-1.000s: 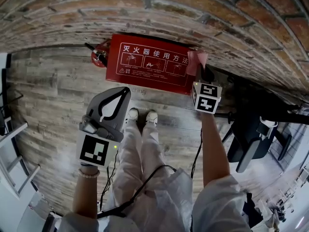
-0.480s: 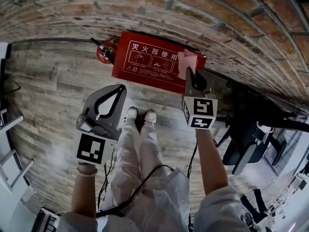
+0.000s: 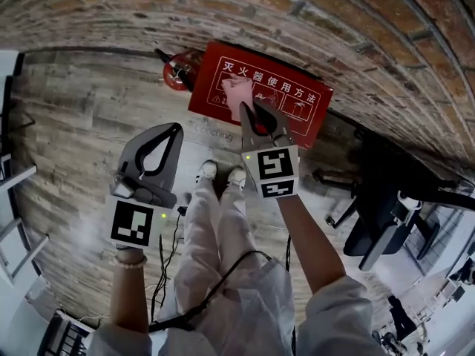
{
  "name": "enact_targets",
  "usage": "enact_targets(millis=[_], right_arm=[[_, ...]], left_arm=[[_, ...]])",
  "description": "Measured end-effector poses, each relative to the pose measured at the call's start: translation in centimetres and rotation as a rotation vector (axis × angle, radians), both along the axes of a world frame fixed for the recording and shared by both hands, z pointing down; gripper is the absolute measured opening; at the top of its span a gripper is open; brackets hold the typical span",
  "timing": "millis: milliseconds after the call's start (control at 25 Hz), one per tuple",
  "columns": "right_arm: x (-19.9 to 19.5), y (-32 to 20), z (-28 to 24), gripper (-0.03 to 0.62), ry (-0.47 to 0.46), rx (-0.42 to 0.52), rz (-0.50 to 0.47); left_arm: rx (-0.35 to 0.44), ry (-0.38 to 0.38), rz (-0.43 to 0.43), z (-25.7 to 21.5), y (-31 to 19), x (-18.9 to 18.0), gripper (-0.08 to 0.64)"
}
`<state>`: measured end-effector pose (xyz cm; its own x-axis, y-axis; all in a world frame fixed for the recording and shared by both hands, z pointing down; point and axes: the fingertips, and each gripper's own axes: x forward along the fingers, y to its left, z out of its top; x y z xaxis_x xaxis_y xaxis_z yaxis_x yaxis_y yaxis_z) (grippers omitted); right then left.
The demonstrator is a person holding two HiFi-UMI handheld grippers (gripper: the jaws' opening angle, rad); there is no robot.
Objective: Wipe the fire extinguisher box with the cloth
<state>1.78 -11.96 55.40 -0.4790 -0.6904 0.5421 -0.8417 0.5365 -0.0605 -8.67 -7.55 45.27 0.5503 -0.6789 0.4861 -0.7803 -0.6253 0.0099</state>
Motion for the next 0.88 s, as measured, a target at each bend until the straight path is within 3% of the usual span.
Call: enact_targets(millis=[440, 640, 880], right_arm=[[-10.2, 2.6, 3.1, 0.028, -0.021, -0.063, -0.170], [-11.7, 2.1, 4.7, 0.028, 0.027, -0.067, -0.178], [-10.3, 0.8, 7.0, 0.028, 0.076, -0.101, -0.122]], left_arm=[[-0.001, -0.013, -0.029, 0.4, 0.7, -3.3, -0.002], [-0.015, -0.013, -0.039, 0.8, 1.1, -4.2, -0.002], [-0.023, -0.017, -0.040, 1.2, 1.2, -4.8, -0.002]])
